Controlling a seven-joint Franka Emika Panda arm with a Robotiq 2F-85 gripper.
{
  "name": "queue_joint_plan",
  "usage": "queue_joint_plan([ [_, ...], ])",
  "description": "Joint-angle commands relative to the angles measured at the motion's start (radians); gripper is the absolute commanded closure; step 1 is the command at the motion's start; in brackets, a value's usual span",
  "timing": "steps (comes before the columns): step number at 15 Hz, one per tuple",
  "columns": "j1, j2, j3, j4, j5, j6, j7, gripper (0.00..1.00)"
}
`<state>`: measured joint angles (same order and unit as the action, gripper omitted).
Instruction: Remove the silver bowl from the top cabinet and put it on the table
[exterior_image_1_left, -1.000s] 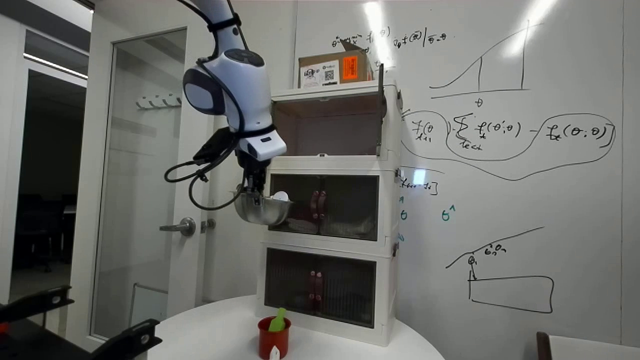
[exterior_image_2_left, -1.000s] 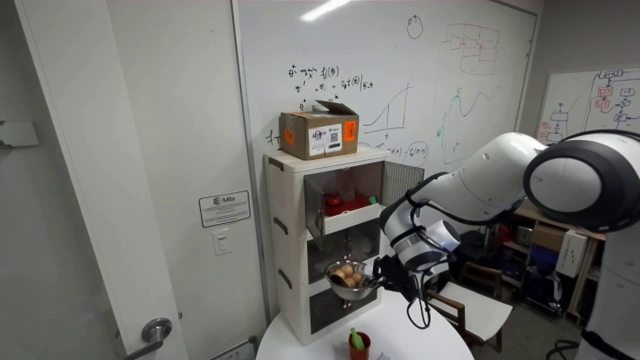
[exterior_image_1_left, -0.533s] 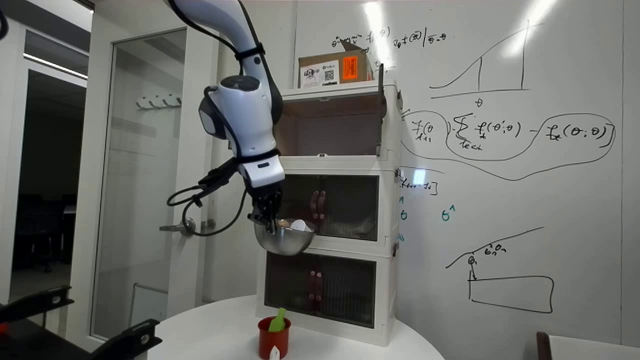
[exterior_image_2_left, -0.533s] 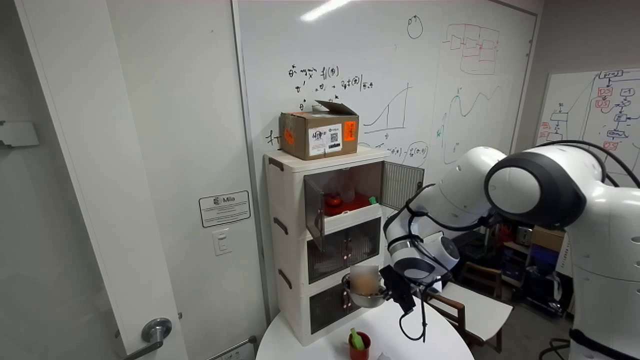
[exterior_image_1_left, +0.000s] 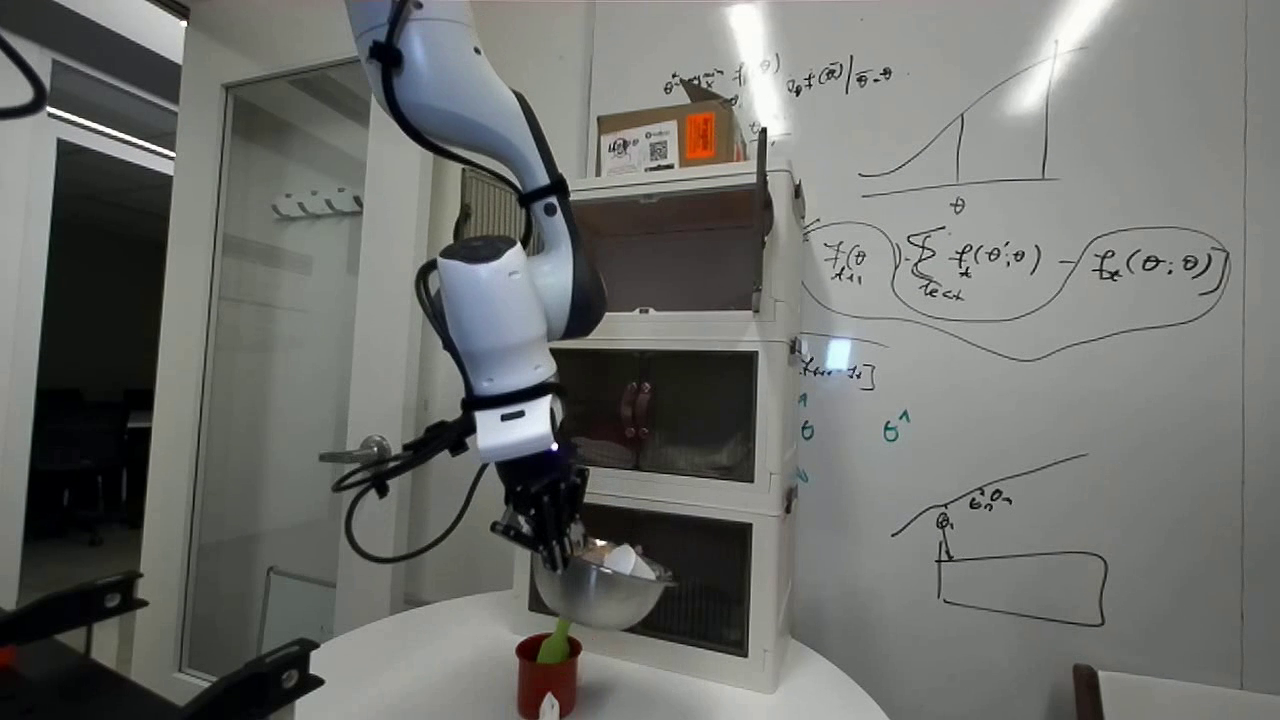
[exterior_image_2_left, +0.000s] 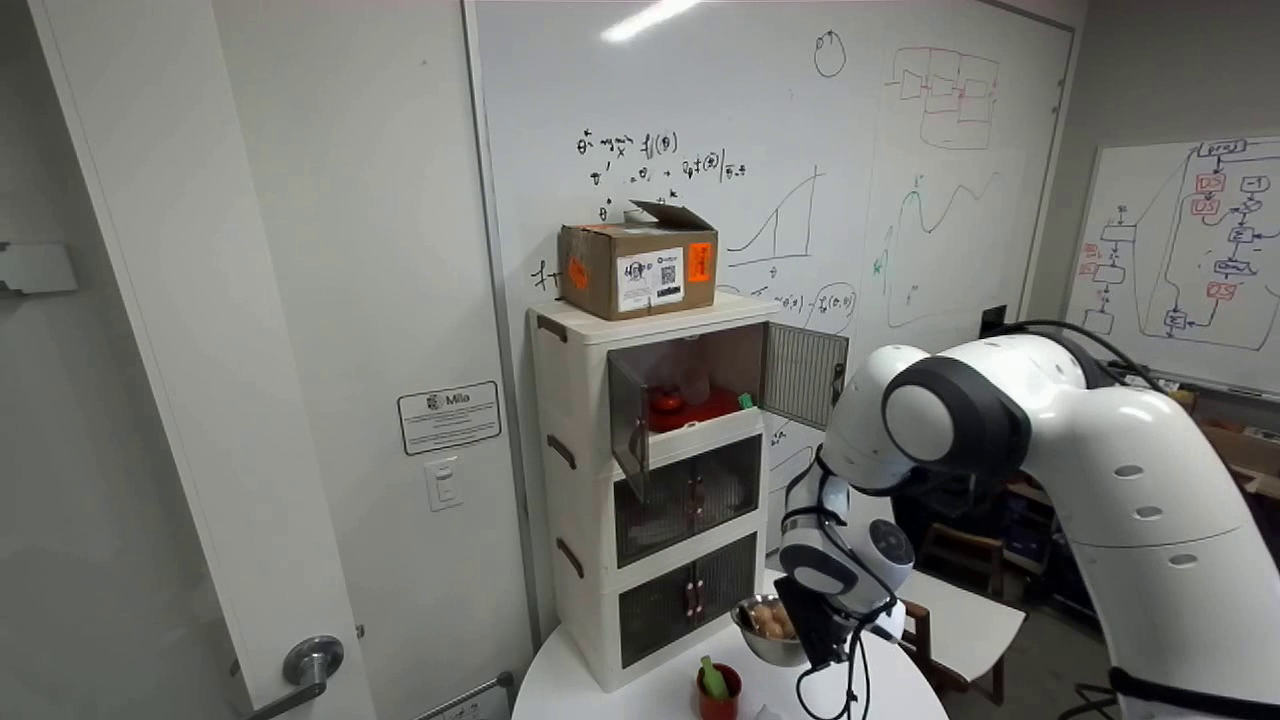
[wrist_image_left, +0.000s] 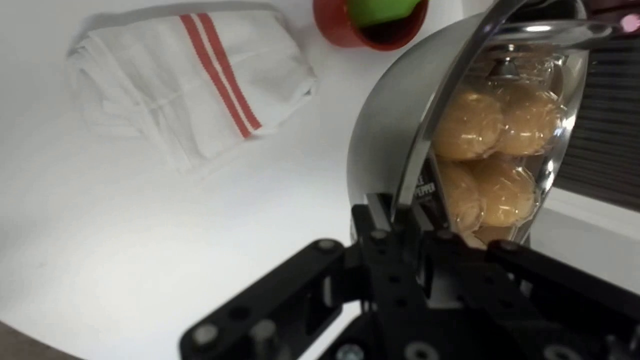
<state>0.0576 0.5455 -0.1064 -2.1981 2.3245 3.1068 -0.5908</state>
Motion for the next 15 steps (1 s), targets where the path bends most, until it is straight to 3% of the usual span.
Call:
queue_joint_plan([
  [1, 0.074, 0.165, -0.058, 0.133, 0.076, 0.087, 0.019, 0.97],
  [3, 0.108, 0.239, -0.091, 0.199, 0.104, 0.136, 0.044, 0.97],
  [6, 0.107, 0.33, -0.085, 0.279, 0.093, 0.226, 0.091, 0.97],
  [7, 0.121, 0.349, -0.079, 0.271, -0.052, 0.238, 0.262, 0.97],
  [11, 0.071, 0.43, -0.034, 0.324, -0.266, 0.278, 0.492, 0.97],
  [15, 0.046, 0.478, -0.031, 0.387, -0.426, 0.275, 0.649, 0.97],
])
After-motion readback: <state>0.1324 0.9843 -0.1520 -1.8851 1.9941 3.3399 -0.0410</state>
